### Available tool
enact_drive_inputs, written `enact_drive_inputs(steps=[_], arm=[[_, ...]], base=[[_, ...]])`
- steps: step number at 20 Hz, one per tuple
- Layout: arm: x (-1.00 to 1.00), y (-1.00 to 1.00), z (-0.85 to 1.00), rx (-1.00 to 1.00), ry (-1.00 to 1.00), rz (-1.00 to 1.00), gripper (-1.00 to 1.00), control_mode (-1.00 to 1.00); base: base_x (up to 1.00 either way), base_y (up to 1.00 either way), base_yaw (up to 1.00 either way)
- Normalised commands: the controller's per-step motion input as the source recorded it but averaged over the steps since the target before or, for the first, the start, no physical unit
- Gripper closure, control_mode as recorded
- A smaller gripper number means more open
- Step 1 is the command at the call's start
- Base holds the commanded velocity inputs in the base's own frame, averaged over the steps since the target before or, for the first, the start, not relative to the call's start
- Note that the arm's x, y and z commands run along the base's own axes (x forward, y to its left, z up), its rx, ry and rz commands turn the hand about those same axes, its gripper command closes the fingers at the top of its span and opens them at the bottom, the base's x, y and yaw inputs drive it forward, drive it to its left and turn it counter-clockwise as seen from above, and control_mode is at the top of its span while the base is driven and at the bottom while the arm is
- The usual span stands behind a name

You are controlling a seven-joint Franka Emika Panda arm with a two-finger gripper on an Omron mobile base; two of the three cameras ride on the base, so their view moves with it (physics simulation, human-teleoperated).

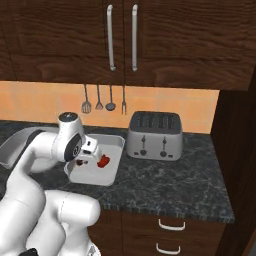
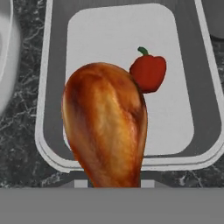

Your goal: Place one bell pepper and one chicken drumstick in each tupperware on the nearby counter, to pack two identical lunches.

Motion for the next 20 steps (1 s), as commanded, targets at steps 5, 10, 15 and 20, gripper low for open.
enact_drive_inputs(steps=[5, 10, 15, 20], arm=[[0.92, 0.03, 0.06, -0.04, 0.21, -0.02, 1.00, -1.00], [0.31, 0.15, 0.02, -0.06, 0.21, -0.02, 1.00, -1.00], [0.33, 0.14, -0.34, 0.00, 0.00, 0.00, 1.00, -1.00], [0.71, 0.03, -0.49, 0.00, 0.00, 0.00, 1.00, -1.00]], base=[[0.00, 0.00, 0.00], [0.00, 0.00, 0.00], [0.00, 0.00, 0.00], [0.00, 0.00, 0.00]])
